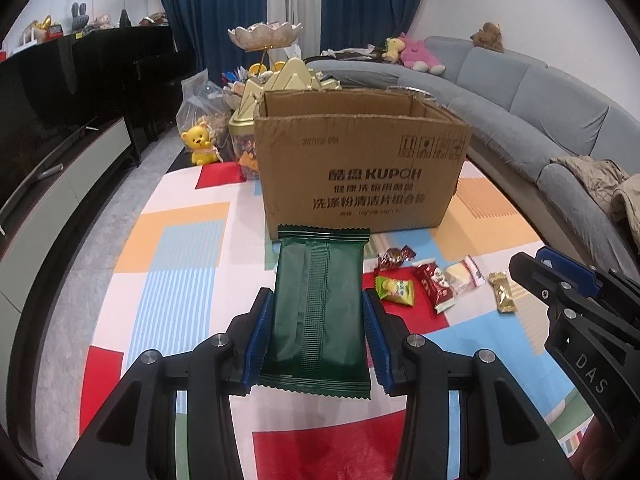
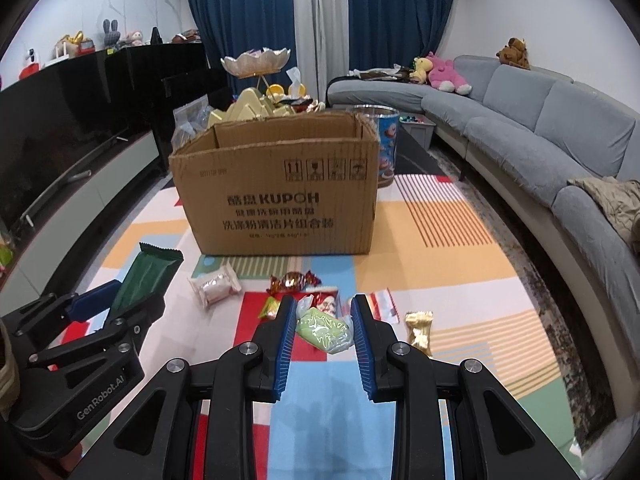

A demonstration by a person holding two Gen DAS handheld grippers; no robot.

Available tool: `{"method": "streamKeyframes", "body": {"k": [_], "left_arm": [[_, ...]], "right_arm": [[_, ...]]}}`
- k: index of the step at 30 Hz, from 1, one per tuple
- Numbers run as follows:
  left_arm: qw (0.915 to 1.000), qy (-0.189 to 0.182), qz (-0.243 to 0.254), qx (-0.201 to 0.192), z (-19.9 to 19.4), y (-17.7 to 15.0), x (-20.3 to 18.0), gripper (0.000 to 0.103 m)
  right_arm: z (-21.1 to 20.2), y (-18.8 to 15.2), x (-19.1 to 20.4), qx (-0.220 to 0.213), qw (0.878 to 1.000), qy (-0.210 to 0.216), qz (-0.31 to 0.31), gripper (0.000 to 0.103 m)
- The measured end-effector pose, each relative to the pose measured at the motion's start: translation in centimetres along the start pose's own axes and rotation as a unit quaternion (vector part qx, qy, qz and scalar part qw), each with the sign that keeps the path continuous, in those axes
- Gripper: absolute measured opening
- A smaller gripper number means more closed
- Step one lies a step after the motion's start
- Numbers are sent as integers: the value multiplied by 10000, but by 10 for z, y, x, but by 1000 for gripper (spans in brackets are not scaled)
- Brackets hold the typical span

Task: Organize snacks
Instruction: 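Lift the green packet and pale green candy toward the cardboard box, then carry the dark green packet and pale green candy over the open box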

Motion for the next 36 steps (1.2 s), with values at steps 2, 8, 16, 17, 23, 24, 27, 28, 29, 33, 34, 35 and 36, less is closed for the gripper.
{"method": "streamKeyframes", "body": {"k": [2,8,16,17,23,24,27,28,29,33,34,35,36], "left_arm": [[10000,3,-12,-42,-1,4,-1,44],[9998,23,-66,-184,-3,22,-4,44],[9990,67,-90,-423,-5,51,-5,44],[9989,74,-89,-460,-5,55,-6,44],[9977,108,-105,-660,-5,80,-5,44],[9975,109,-106,-690,-5,85,-4,44],[9969,125,-115,-771,-3,96,-3,44],[9967,132,-122,-794,-2,100,-2,44],[9966,134,-128,-807,-1,103,-2,44],[9960,156,-132,-871,4,116,-1,44],[9959,154,-132,-879,5,118,-1,44],[9959,158,-131,-886,8,121,-1,44],[9958,159,-134,-888,9,123,0,44]], "right_arm": [[-1,7,-2,-67,10000,-7,-31,29],[-1,27,-4,-217,9997,-6,-122,30],[2,55,-6,-494,9985,-20,-217,29],[2,58,-6,-530,9983,-21,-225,30],[3,79,-8,-743,9968,-30,-284,29],[3,82,-8,-761,9967,-22,-287,30],[6,93,-7,-833,9960,-13,-312,30],[6,95,-7,-845,9959,-5,-316,30],[7,98,-7,-858,9958,7,-321,30],[12,109,-6,-915,9952,40,-344,30],[13,111,-6,-926,9951,49,-348,30],[14,114,-5,-937,9950,59,-349,29],[15,117,-5,-949,9948,67,-353,30]]}}
Point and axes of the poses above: each gripper's, at about its wrist camera, not at the fingertips, and z roughly the way its jaws point, x to its left, y to its top, the point moved 7 cm from there along z, roughly the way its jaws point, and after that the axes turned 9 degrees about -x, right-handed, at the moved point
